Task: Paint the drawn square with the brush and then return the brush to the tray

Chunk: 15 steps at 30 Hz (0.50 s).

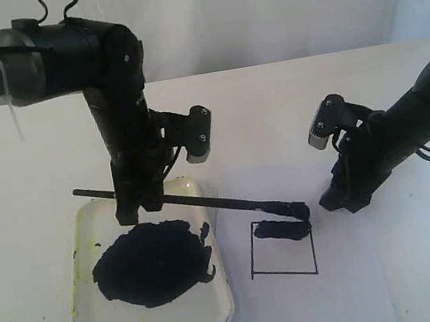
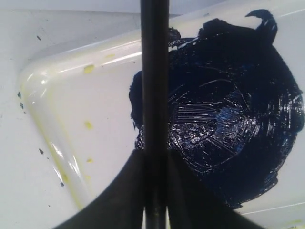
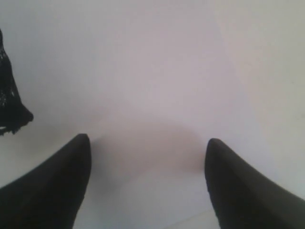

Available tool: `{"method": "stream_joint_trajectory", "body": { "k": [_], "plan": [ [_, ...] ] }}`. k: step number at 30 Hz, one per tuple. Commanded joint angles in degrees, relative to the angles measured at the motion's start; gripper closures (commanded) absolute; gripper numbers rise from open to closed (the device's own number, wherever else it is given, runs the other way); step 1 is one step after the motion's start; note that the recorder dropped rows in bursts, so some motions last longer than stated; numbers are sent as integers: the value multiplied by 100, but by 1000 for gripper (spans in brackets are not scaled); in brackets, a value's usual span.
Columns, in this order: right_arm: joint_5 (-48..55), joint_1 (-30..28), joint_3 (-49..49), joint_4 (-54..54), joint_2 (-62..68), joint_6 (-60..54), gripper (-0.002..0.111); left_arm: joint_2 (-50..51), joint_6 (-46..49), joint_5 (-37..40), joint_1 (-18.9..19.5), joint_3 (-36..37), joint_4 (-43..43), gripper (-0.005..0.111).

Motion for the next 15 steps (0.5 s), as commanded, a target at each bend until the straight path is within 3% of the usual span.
{"method": "stream_joint_trajectory", "body": {
  "k": [1,15],
  "plan": [
    [-78,-7,46,-110,111,15,44,159,27,91,-47,38,-79,107],
    [-100,-7,46,-110,111,15,44,279,27,9,-143,38,73,107]
  ]
}}
